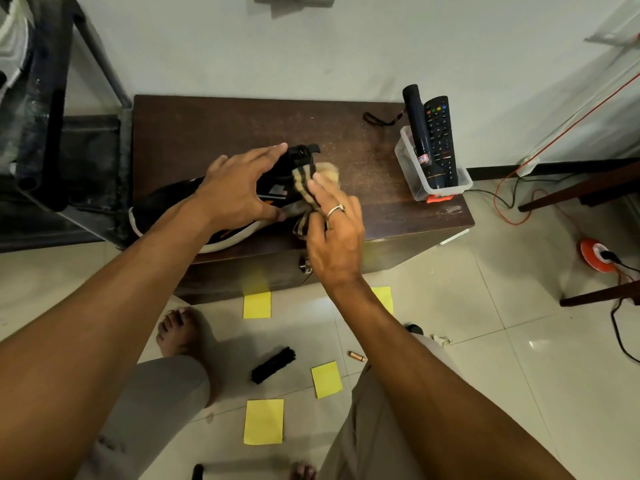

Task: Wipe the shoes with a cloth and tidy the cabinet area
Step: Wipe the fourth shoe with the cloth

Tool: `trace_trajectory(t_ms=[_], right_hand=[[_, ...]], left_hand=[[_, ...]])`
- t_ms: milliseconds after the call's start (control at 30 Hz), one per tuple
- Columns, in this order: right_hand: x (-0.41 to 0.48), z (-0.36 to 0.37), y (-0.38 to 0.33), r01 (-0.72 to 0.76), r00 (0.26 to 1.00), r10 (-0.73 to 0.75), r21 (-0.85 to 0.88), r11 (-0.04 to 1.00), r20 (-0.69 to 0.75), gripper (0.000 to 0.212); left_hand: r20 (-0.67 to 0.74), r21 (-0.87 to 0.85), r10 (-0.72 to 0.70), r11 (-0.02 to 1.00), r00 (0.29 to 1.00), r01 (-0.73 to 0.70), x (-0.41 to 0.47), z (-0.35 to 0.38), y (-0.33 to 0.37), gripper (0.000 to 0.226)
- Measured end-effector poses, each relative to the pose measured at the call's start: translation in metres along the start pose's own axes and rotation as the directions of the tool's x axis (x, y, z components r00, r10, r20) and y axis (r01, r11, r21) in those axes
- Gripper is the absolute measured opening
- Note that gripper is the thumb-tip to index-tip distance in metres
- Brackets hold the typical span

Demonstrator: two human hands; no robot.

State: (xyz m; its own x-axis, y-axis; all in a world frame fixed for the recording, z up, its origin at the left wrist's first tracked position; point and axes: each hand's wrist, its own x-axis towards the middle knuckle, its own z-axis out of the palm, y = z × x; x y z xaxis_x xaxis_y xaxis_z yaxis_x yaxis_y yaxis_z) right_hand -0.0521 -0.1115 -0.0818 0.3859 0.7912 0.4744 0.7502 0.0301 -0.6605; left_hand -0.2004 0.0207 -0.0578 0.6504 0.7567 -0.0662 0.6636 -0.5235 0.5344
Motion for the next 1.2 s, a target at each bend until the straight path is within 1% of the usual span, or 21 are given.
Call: trace_trajectory(t_ms=[33, 100, 133, 233, 300, 333, 400, 467, 533, 600, 667, 733, 767, 833, 867, 900, 933, 1000, 1067, 1100, 1200], right_hand=[[0.002, 0.002, 0.001, -0.024, 0.999, 0.024, -0.002, 1.0, 0.027, 0.05], [0.0, 0.008, 0.001, -0.059, 0.99, 0.063, -0.035, 0.998, 0.128, 0.058], [-0.002, 0.01, 0.002, -0.063, 0.985, 0.07, -0.049, 0.997, 0.156, 0.057], [-0.004, 0.004, 0.001, -0.102, 0.977, 0.111, -0.056, 0.993, 0.18, 0.047], [-0.005, -0.004, -0.001, -0.178, 0.965, 0.171, 0.017, 0.984, 0.201, 0.042], [-0.004, -0.008, -0.003, -0.217, 0.961, 0.199, 0.077, 0.973, 0.19, 0.042], [-0.001, -0.01, -0.005, -0.257, 0.964, 0.241, 0.155, 0.954, 0.111, 0.043], [0.008, -0.008, -0.005, -0.294, 0.955, 0.285, 0.16, 0.942, 0.082, 0.05], [0.014, -0.002, -0.009, -0.375, 0.924, 0.346, 0.204, 0.904, 0.164, 0.057], [0.012, -0.001, -0.014, -0.468, 0.881, 0.413, 0.301, 0.831, 0.229, 0.058], [0.009, -0.009, -0.01, -0.544, 0.838, 0.479, 0.353, 0.761, 0.26, 0.051], [0.009, -0.021, -0.005, -0.591, 0.806, 0.513, 0.341, 0.731, 0.296, 0.042], [0.01, -0.025, -0.003, -0.607, 0.795, 0.532, 0.345, 0.716, 0.293, 0.04], [0.016, -0.028, 0.0, -0.631, 0.77, 0.602, 0.4, 0.665, 0.214, 0.039], [0.019, -0.026, 0.0, -0.638, 0.752, 0.638, 0.428, 0.641, 0.165, 0.041], [0.022, -0.024, 0.0, -0.642, 0.738, 0.66, 0.449, 0.621, 0.141, 0.045], [0.025, -0.021, 0.0, -0.643, 0.738, 0.656, 0.457, 0.615, 0.156, 0.049], [0.022, -0.015, -0.003, -0.63, 0.771, 0.587, 0.433, 0.645, 0.248, 0.052], [0.015, -0.008, -0.011, -0.601, 0.799, 0.51, 0.401, 0.692, 0.318, 0.053], [0.012, -0.004, -0.013, -0.592, 0.805, 0.498, 0.395, 0.702, 0.322, 0.053], [0.008, -0.003, -0.012, -0.6, 0.799, 0.517, 0.342, 0.723, 0.309, 0.052]], left_hand=[[0.001, 0.004, -0.003, 1.0, 1.0, 0.003, 0.0, 0.0, 0.0, 0.111], [-0.002, 0.011, -0.004, 1.0, 1.0, 0.004, 0.0, 0.001, 0.001, 0.111], [-0.006, 0.013, -0.002, 1.0, 1.0, 0.002, 0.0, 0.001, 0.002, 0.111], [-0.006, 0.004, -0.001, 1.0, 1.0, 0.001, 0.001, 0.0, 0.002, 0.111], [0.0, 0.0, -0.007, 1.0, 1.0, 0.007, 0.001, -0.001, 0.003, 0.111], [0.003, 0.005, -0.008, 1.0, 1.0, 0.008, 0.001, -0.002, 0.002, 0.111], [0.014, 0.028, -0.008, 1.0, 1.0, 0.008, 0.0, -0.002, 0.002, 0.11], [0.026, 0.072, -0.014, 0.997, 1.0, 0.012, -0.001, -0.001, 0.004, 0.108], [0.024, 0.102, -0.03, 0.994, 0.999, 0.027, -0.002, -0.002, 0.009, 0.107], [0.017, 0.127, -0.043, 0.991, 0.999, 0.04, -0.002, -0.005, 0.013, 0.107], [0.02, 0.19, -0.049, 0.981, 0.999, 0.044, -0.003, -0.009, 0.018, 0.106], [0.017, 0.253, -0.037, 0.967, 0.999, 0.032, -0.003, -0.013, 0.025, 0.1], [0.01, 0.282, -0.028, 0.959, 1.0, 0.024, -0.003, -0.013, 0.03, 0.094], [-0.011, 0.312, -0.027, 0.95, 1.0, 0.029, -0.003, -0.013, 0.038, 0.085], [-0.013, 0.285, -0.038, 0.958, 0.999, 0.04, -0.002, -0.012, 0.04, 0.084], [0.007, 0.219, -0.052, 0.974, 0.999, 0.049, -0.002, -0.011, 0.04, 0.083], [0.049, 0.119, -0.065, 0.991, 0.997, 0.058, -0.001, -0.009, 0.039, 0.083], [0.158, -0.05, -0.065, 0.996, 0.985, 0.074, 0.0, -0.006, 0.038, 0.085], [0.193, -0.075, -0.062, 0.994, 0.979, 0.077, 0.001, -0.002, 0.037, 0.09], [0.19, -0.066, -0.065, 0.995, 0.98, 0.079, 0.002, 0.0, 0.036, 0.088], [0.179, -0.06, -0.076, 0.994, 0.981, 0.088, 0.006, 0.005, 0.031, 0.066]])
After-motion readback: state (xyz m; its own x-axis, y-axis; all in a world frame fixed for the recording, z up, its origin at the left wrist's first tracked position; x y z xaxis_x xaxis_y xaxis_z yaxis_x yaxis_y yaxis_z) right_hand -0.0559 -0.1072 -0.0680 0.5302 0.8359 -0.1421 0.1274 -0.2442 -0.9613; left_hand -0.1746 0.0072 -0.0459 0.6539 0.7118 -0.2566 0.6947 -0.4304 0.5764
